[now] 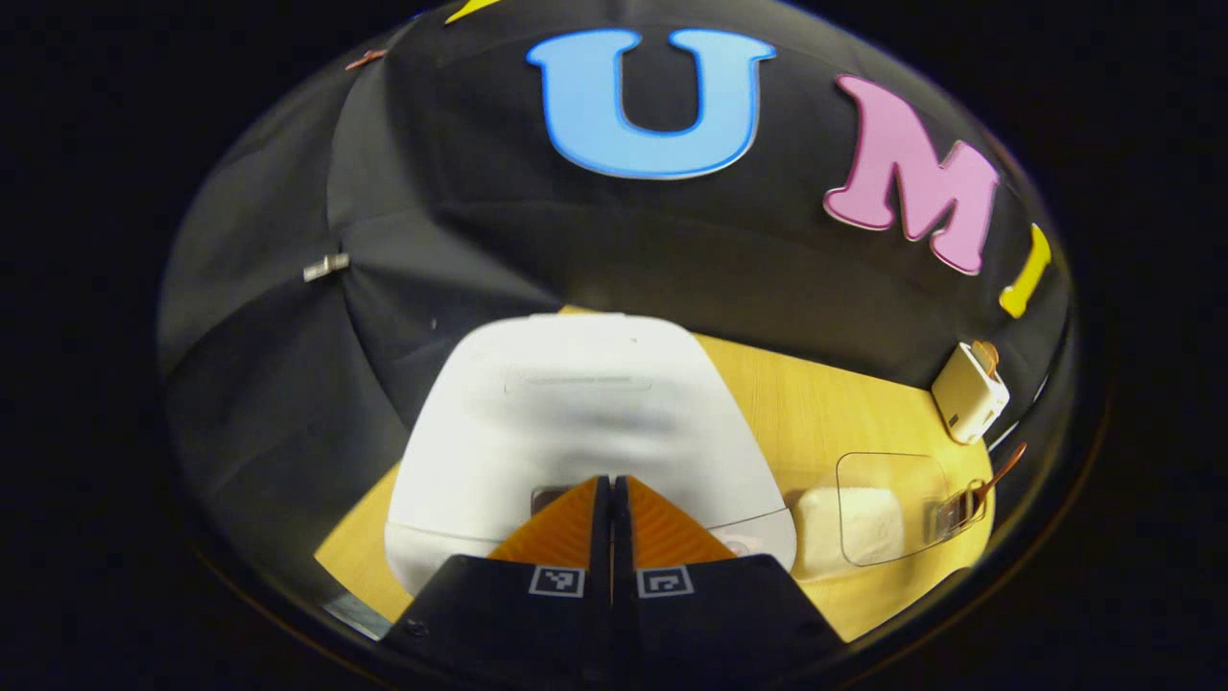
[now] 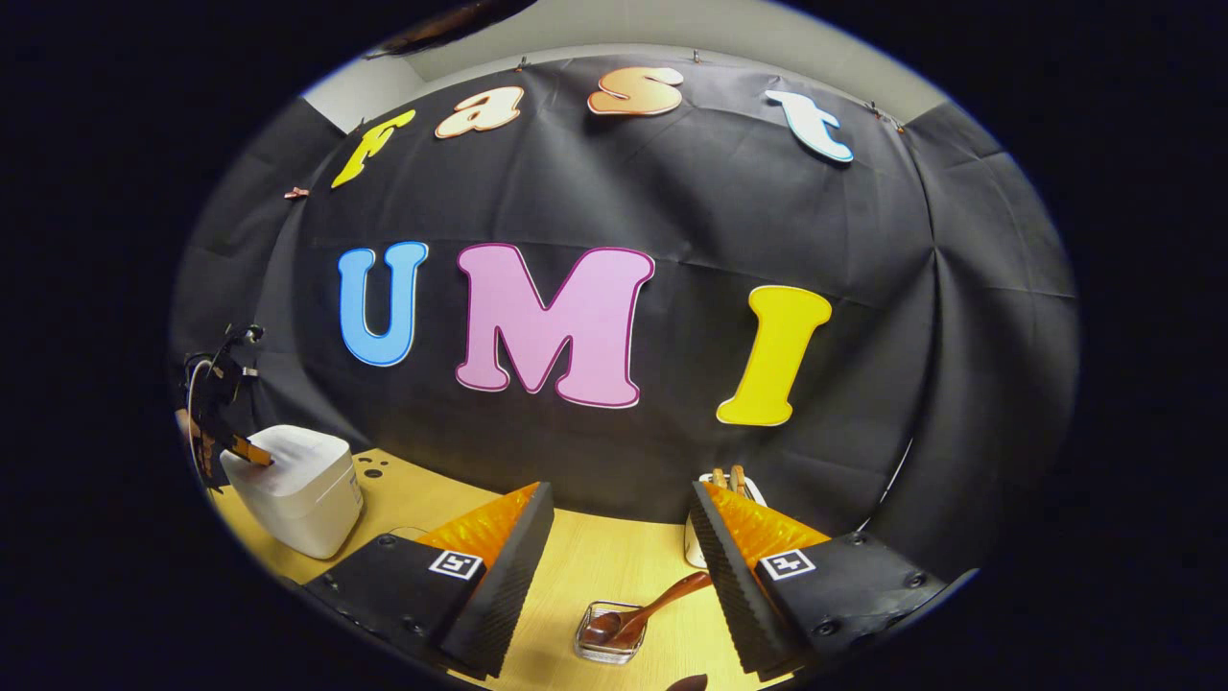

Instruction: Close the left gripper, press the button to open the rice cooker; take a wooden spoon from the chopstick holder with the right hand, scoop a spoonful of rice and pour it into the rice cooker, then put the wooden spoon back into the chopstick holder.

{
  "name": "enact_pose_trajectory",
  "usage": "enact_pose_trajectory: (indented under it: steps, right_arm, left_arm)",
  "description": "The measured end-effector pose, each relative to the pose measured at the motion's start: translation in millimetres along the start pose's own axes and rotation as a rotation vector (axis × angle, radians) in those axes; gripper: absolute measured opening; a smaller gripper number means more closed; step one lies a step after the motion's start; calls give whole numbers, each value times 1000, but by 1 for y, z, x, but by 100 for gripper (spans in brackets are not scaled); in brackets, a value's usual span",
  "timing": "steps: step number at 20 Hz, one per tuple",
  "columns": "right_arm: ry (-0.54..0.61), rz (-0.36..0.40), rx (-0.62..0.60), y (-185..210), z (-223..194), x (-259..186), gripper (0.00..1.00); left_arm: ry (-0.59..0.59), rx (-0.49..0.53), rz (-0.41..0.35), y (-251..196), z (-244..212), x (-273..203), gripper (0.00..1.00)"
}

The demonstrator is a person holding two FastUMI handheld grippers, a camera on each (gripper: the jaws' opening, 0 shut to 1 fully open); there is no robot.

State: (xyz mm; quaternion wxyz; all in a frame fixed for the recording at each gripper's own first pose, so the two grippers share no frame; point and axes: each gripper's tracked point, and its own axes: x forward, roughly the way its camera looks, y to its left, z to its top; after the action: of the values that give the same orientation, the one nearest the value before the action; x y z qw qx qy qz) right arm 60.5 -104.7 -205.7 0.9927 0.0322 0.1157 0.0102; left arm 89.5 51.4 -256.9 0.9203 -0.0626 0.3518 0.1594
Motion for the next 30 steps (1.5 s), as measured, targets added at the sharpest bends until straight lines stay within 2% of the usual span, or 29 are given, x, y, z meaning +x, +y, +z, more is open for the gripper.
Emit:
enact_pose_trajectory:
  steps: [1,4,11,16,21,27,30]
  right_arm:
    - [-4,2,0,1,2,0,89]
    - [-19,2,3,1,10,1,89]
    - [-65,-30,-22,-8,31,-12,89]
    - [-71,-40,-34,-14,38,-22,89]
    - [-65,-56,-30,-23,39,-30,89]
    - [-63,-61,-30,-26,40,-34,89]
    - [-40,-72,-12,-30,29,-34,89]
  left_arm:
    - [27,-29,-16,1,1,-1,6]
    - [83,23,-42,1,7,-3,6]
    - [-206,173,2,-12,105,-41,6]
    - [-283,133,-12,-10,150,-42,6]
    - [-358,133,16,-6,176,-49,5]
    - [-518,119,38,3,206,-86,5]
    - [-598,101,14,-2,215,-113,5]
